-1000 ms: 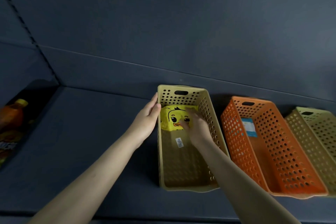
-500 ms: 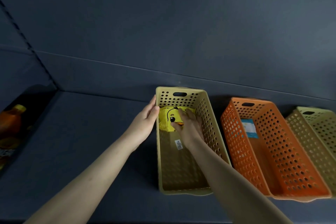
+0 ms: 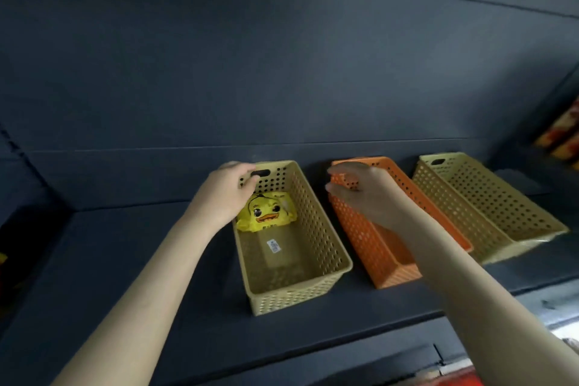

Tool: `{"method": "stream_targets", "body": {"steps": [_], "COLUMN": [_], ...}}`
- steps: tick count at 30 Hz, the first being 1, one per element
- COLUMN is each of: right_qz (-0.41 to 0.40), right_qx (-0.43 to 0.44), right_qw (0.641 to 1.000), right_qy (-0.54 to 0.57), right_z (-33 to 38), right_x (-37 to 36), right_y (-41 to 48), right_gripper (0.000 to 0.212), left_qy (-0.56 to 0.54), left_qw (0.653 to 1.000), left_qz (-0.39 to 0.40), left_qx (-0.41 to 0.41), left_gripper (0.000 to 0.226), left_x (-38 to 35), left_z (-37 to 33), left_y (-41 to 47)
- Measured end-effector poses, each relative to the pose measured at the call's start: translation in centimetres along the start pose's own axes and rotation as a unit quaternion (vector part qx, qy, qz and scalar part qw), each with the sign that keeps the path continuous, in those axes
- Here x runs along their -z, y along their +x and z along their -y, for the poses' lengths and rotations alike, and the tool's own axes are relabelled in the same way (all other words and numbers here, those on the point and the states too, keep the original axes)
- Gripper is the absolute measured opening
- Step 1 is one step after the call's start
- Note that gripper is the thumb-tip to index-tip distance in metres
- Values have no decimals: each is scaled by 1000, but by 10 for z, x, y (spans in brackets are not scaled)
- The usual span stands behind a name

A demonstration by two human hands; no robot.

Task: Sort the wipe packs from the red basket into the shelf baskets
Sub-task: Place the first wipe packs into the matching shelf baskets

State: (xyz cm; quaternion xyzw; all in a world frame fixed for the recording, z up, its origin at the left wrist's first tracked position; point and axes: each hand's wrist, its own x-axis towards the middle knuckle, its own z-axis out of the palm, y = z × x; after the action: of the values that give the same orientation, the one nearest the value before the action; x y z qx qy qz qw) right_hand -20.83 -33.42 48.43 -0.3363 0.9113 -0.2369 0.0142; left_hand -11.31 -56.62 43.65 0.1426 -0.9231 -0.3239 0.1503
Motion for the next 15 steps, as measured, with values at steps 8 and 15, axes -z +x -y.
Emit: {"method": "stream_targets", "body": {"steps": [8, 15], "right_qz": [-91, -58], "right_qx": [-88, -215], "right_qw": [991, 973], "right_qy": [39, 51], "right_z": [-87, -196], "right_x": [80, 55], "right_y": [-190, -373], "right_gripper": [28, 17], "left_qy": [-59, -44], "left_qw": [988, 972], "left_qz": [12, 147], "left_qx": [-144, -180], "left_gripper": [23, 22], "left_x": [-76, -222], "left_z": [-134, -198], "left_y": [-89, -216]}}
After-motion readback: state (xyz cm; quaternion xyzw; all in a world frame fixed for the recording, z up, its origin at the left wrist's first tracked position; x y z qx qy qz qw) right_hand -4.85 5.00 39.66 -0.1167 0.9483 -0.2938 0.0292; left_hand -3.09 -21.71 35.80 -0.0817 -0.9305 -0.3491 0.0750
